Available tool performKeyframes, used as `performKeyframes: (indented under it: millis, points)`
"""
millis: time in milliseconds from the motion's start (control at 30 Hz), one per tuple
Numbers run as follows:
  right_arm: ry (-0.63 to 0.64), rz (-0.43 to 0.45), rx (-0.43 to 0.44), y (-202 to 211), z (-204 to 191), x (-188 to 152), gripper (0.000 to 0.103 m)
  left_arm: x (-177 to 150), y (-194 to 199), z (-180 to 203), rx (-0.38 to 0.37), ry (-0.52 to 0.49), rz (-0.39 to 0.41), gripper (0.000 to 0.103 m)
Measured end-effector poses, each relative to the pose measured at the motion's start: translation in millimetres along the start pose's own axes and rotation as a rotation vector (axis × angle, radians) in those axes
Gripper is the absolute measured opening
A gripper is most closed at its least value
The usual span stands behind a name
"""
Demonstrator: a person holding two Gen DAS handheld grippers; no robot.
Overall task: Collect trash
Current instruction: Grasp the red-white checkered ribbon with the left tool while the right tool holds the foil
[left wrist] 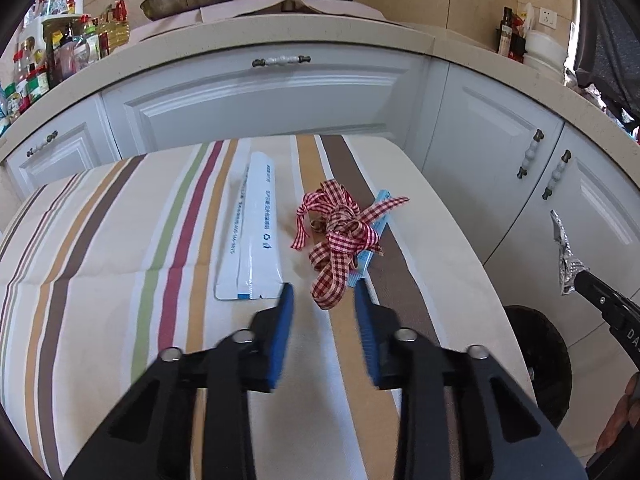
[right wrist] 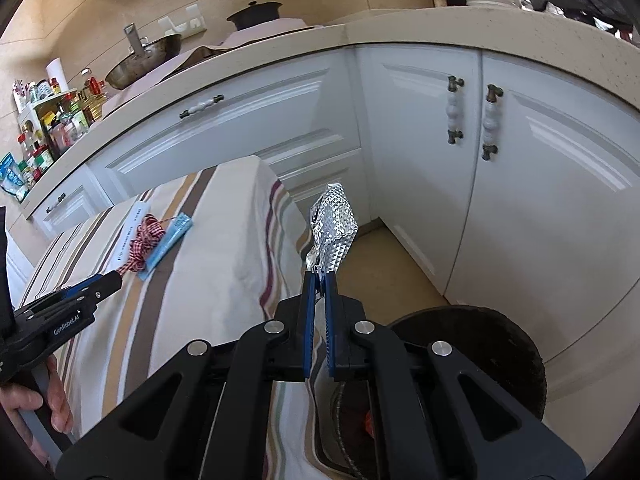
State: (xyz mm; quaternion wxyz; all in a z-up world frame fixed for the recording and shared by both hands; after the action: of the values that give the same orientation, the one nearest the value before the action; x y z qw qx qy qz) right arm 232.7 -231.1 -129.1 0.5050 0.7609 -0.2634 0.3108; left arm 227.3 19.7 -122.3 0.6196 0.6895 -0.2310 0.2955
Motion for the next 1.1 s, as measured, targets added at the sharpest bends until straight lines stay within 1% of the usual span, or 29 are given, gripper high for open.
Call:
performKeyframes:
  millis: [67,167,367,533,633,800,1100]
  points:
    - [-0.005,-0.001,-0.002,-0.2,2.8,-0.6,0.005,-1.2,-1.6,1.9,-0.005,-0.006,-0.008,0.01]
    - [-0.009,-0.001,-0.002,-0.8,5.7,-1.7,0.005,0.4,0.8,4.1,-0.017,-0.008,0.004,0.002]
    - [-0.01,-0.002,0.0,-1.7,5.7,-2.9,0.005,4.3,4.9,7.2,-0.026,-0.012,0.03,0.001]
    - [-0.004,0.005,-0.002,0.6,4.5,-2.0,0.005,11.6,14.6,6.0,-0.01,-0.02,0.092,0.001]
    - [0.002,0.013,-0.003,3.5,2.5,-0.7,0.005,16.2,19.3,4.7,-0.016,-0.014,0.11,0.001]
    - [0.016,0.03,-0.001,10.3,-2.5,0.8,0.005,25.8,32.5,2.1,-0.018,-0.006,0.165,0.001]
    - [0.057,0.06,0.008,29.6,-18.2,4.4,0.005,32.0,59.9,-0.8,-0.046,0.003,0.209,0.001]
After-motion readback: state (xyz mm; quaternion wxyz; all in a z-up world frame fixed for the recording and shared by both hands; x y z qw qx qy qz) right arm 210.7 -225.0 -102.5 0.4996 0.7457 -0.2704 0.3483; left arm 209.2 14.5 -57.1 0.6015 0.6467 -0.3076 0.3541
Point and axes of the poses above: each gripper's, at about its wrist camera, not at the fingertips, and y roughly against the way its jaws point, z to its right, x to its top, the point moved 9 cm from there along -y, roughly the way its jaws point, and after that the axes turned 8 degrees about x, right-handed, at the moved point
